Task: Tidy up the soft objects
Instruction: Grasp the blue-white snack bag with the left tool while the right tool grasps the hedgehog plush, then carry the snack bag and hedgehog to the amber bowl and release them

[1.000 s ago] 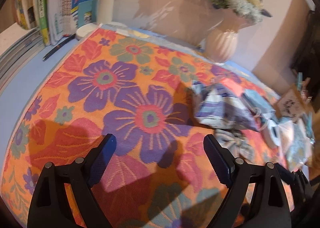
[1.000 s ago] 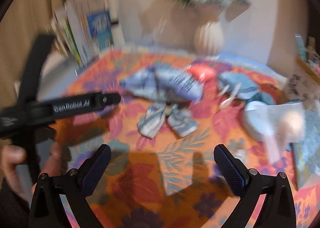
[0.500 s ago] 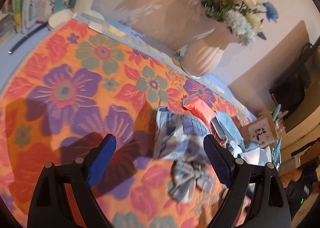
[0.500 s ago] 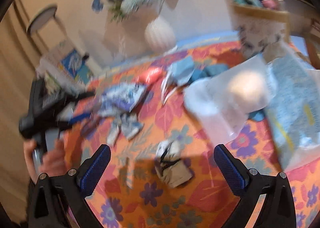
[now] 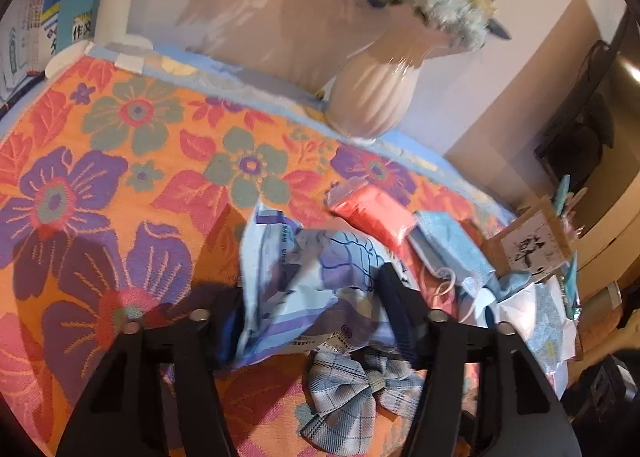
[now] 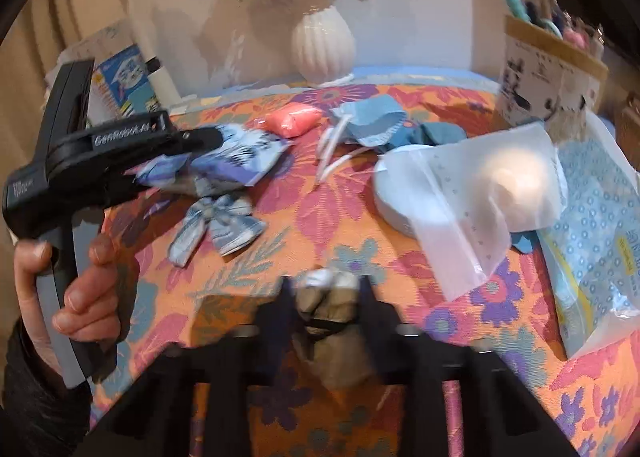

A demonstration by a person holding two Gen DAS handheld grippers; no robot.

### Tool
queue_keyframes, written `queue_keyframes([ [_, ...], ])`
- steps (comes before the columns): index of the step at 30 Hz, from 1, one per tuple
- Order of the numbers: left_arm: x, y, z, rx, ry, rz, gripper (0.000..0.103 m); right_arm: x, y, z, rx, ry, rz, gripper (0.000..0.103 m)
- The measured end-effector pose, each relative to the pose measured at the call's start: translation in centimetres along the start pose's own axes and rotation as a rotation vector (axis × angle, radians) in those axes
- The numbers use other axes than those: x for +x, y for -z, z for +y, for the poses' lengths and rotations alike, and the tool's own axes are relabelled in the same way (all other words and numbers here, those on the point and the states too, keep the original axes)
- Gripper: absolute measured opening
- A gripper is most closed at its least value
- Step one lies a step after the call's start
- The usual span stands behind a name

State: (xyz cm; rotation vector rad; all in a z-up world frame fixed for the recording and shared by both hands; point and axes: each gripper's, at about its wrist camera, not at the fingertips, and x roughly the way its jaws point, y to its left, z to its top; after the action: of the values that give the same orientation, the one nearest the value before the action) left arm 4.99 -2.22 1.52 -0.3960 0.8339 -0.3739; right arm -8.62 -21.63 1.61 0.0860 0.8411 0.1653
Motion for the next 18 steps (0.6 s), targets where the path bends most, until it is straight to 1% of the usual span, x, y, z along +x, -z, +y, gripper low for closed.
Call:
queue_keyframes([
  [1,0.0,-0.1,0.1,-0.003,0.004,-0.006,0.044,-0.1,0.0,0.1,-0.01,-0.002,-0.013,0.027],
  [3,-0.3,-0.1,0.3,-0.011,0.004,-0.011,0.042,-1.1,0.2,0.1,-0.022,-0.025,-0.061,0.027],
  [5,-0.5,-0.1,-0.1,0.007,-0.004,-0.021,0.041,-1.8,0.4,-0.1,-0.024,-0.057,-0.099,0.027],
  [8,-1.4,0.1,-1.0,0.044,-0.017,-0.036,0.04,-2.2,0.5,0.0,-0.04,-0.073,-0.114,0.027],
  [11,-3.1,0.1,-1.8,0.057,0.01,-0.054,0.04,-2.0,0.4,0.3,-0.059,-0.079,-0.11,0.027],
  [13,-4.5,-0.2,-2.5,0.067,0.028,-0.074,0.04,-2.2,0.4,0.4,-0.055,-0.075,-0.123,0.027],
  [16,-6.3,-0.8,-3.7,0.083,0.054,-0.101,0.04,-3.1,0.4,-0.3,-0.02,-0.089,-0.155,0.027],
  [18,-7.9,-1.1,-5.2,0.113,0.073,-0.119,0.04,-3.8,0.3,-1.3,0.024,-0.112,-0.168,0.027],
])
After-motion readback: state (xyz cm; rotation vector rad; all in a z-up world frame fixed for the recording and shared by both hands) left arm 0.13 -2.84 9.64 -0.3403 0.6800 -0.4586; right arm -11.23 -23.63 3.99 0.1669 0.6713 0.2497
